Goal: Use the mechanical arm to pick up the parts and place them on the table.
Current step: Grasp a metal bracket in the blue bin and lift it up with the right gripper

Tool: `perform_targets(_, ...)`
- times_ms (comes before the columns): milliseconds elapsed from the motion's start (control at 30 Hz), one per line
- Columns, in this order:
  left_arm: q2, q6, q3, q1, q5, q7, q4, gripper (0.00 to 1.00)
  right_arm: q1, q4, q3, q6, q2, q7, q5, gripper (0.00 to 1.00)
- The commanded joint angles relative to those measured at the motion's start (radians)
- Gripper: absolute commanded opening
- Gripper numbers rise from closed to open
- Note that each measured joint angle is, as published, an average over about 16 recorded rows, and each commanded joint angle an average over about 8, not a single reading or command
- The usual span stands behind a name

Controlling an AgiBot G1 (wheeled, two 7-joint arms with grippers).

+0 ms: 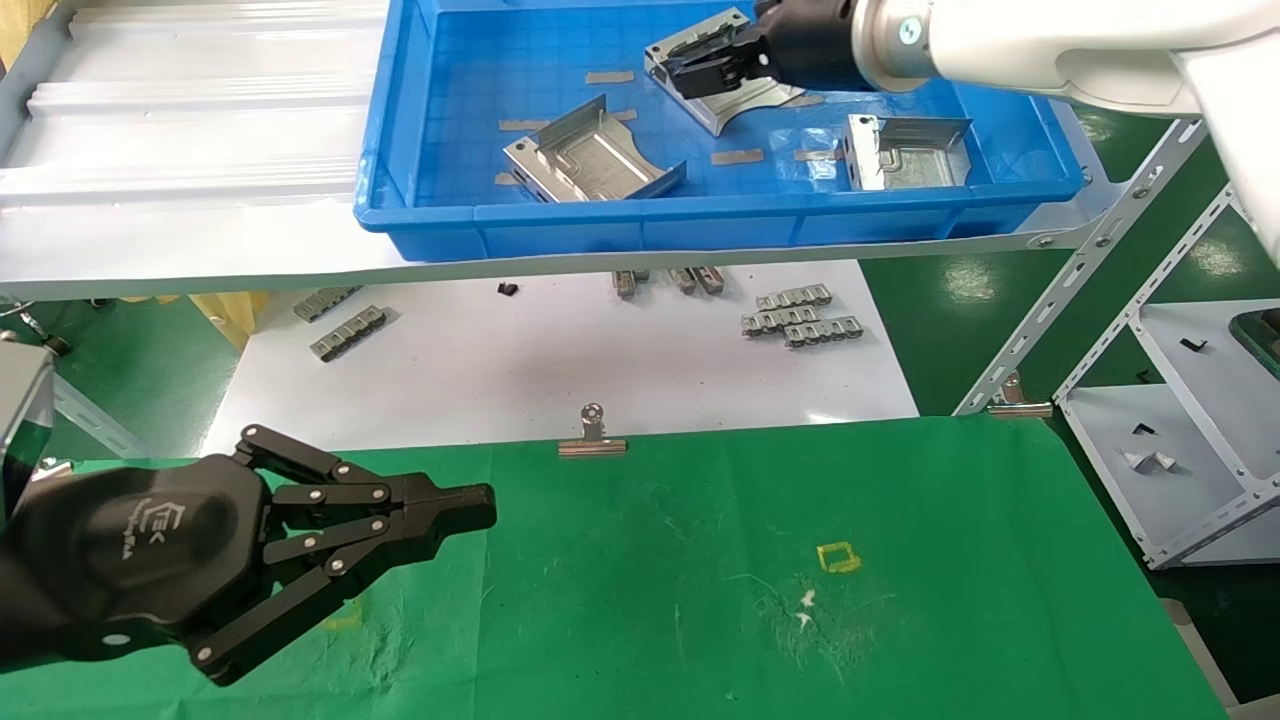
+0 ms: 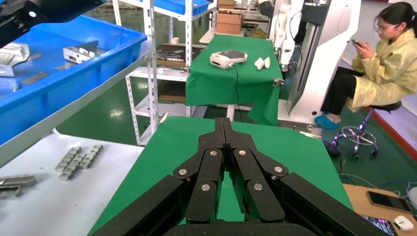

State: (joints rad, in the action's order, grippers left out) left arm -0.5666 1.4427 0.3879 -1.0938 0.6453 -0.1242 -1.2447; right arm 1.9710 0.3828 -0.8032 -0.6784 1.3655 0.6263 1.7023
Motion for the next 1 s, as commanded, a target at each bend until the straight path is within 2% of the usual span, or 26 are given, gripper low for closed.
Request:
perform_targets(33, 0.0, 0.0, 0.0, 0.0, 0.0, 0.0, 0.0, 0.0, -0.004, 0.008, -0.022, 0.002, 0.004, 0.023, -0.005, 0.0)
perform_targets(533, 0.0, 0.0, 0.0, 0.0, 0.0, 0.0, 0.0, 0.0, -0.035, 0.071, -0.225, 0.154, 0.003, 0.283, -0.024, 0.0)
perform_targets(1000, 0.0, 0.0, 0.0, 0.0, 0.0, 0.0, 0.0, 0.0, -0.039, 0.133, -0.356, 0.213, 0.0, 0.377, -0.07, 0.0)
